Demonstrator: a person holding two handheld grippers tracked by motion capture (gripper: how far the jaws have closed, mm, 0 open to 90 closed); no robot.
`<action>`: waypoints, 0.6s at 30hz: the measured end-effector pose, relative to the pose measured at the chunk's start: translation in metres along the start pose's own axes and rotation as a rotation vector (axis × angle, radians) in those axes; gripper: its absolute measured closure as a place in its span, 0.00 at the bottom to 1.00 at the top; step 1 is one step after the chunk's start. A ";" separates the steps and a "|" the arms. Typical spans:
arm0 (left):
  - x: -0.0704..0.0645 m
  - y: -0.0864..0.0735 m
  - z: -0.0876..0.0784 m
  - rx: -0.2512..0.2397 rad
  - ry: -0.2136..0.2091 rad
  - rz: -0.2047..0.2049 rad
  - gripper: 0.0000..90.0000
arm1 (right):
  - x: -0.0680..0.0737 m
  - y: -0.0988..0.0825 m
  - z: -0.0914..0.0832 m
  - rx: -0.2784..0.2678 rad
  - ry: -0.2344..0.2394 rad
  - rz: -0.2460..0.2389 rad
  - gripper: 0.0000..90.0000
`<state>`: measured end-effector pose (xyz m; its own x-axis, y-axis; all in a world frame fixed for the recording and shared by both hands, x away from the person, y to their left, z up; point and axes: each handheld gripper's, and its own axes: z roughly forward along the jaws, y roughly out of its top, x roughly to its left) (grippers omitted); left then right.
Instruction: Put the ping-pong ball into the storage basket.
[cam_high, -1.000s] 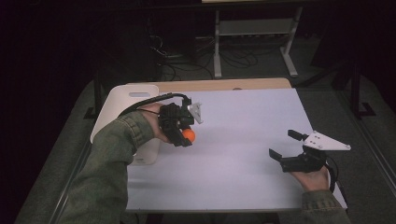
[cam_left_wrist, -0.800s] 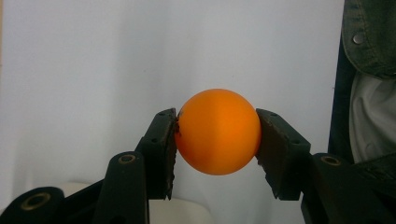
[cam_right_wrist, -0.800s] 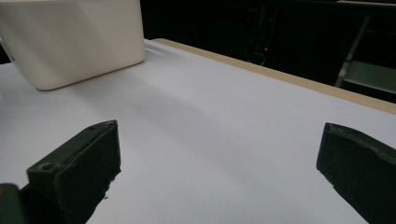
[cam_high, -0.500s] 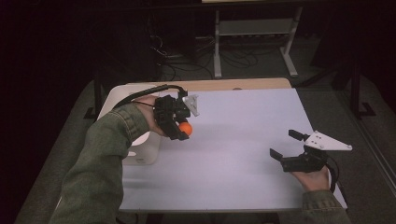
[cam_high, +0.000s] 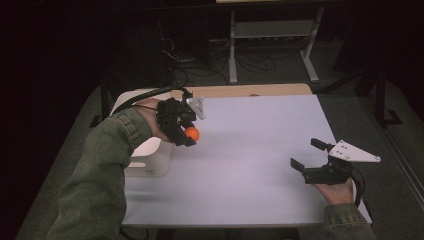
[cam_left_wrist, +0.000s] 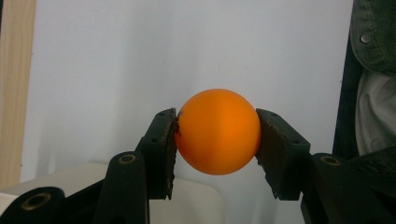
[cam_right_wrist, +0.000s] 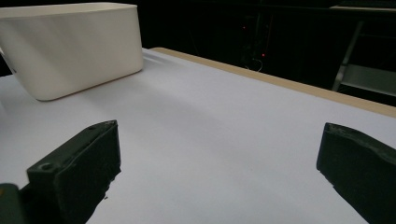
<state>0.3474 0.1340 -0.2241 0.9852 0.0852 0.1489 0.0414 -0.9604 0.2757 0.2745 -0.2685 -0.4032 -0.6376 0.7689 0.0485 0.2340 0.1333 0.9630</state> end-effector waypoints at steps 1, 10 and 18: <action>0.001 -0.002 -0.002 -0.001 0.003 -0.005 0.56 | 0.000 0.000 0.000 0.000 0.000 0.000 0.00; 0.002 -0.008 -0.007 -0.006 0.017 -0.011 0.56 | 0.000 0.000 0.000 0.004 0.002 -0.002 0.00; 0.008 -0.020 -0.011 0.004 0.031 -0.042 0.56 | 0.000 0.000 0.001 0.006 0.003 0.001 0.00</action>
<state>0.3522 0.1564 -0.2184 0.9769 0.1333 0.1669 0.0830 -0.9569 0.2784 0.2746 -0.2679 -0.4037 -0.6394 0.7672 0.0506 0.2393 0.1361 0.9614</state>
